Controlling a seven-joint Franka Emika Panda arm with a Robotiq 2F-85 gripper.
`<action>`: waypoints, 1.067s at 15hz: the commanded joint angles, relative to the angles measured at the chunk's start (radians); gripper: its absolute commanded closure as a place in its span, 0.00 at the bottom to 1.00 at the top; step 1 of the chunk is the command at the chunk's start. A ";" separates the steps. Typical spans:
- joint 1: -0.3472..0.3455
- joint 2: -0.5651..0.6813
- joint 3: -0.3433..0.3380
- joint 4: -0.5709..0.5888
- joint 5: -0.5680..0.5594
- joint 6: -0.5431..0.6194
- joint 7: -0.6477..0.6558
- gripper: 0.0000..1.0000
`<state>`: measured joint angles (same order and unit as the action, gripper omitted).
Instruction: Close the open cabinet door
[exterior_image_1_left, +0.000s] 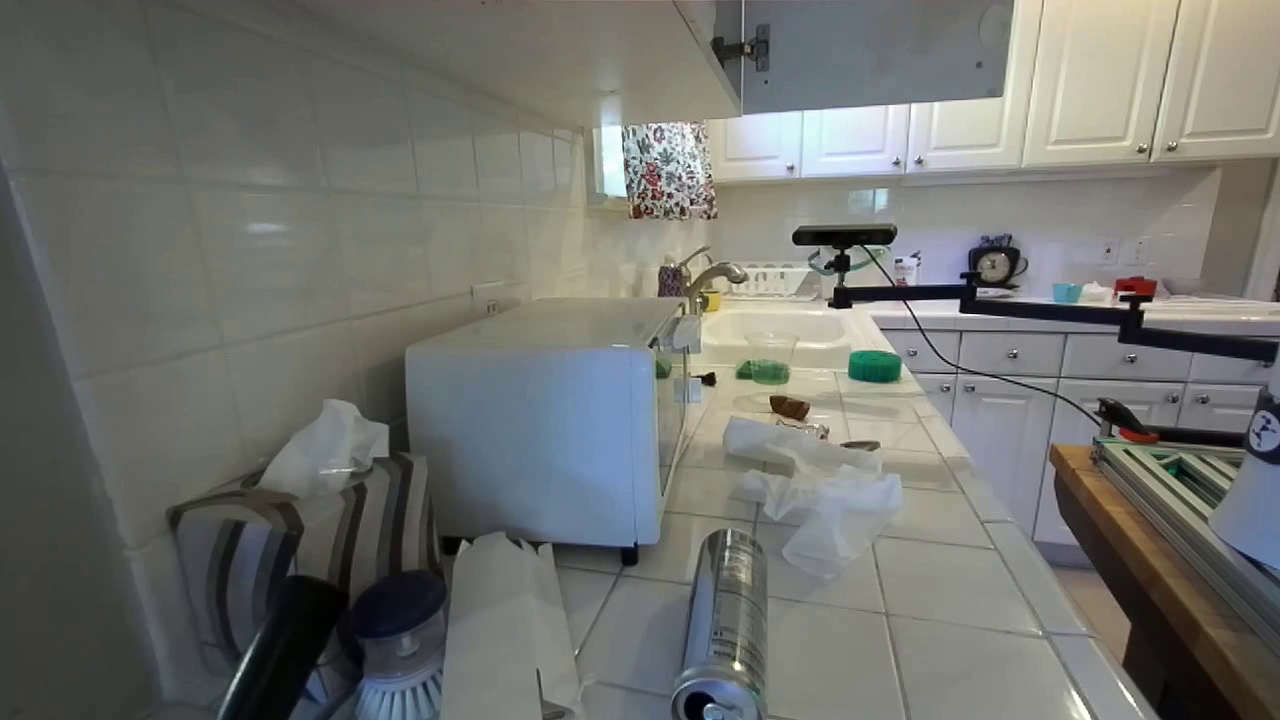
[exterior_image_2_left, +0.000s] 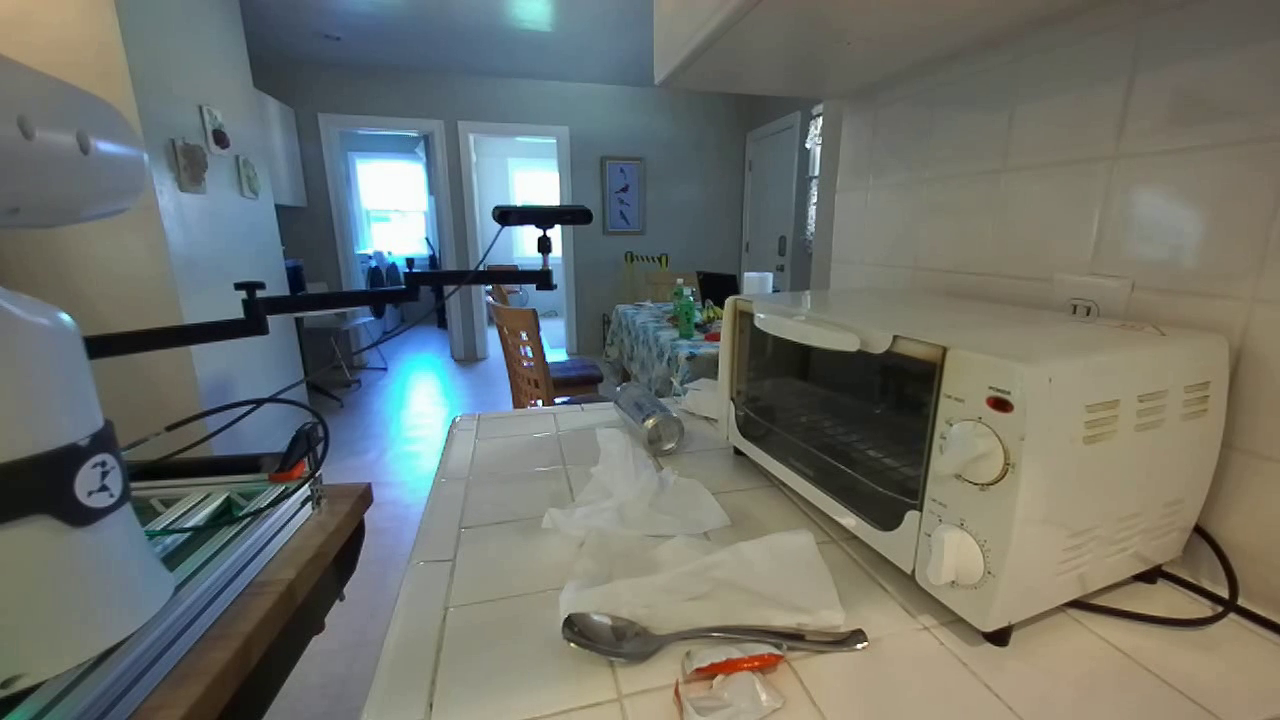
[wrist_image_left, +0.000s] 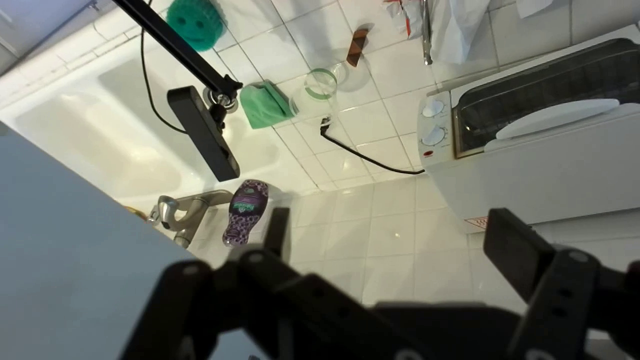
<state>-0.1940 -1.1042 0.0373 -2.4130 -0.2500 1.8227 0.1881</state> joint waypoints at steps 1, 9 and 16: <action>0.025 -0.025 -0.025 0.043 -0.006 -0.082 -0.049 0.00; -0.058 -0.063 -0.028 0.092 -0.124 -0.117 0.025 0.00; -0.095 -0.041 -0.107 0.128 -0.187 -0.084 0.030 0.00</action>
<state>-0.2860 -1.1659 -0.0424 -2.3133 -0.4212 1.7332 0.2049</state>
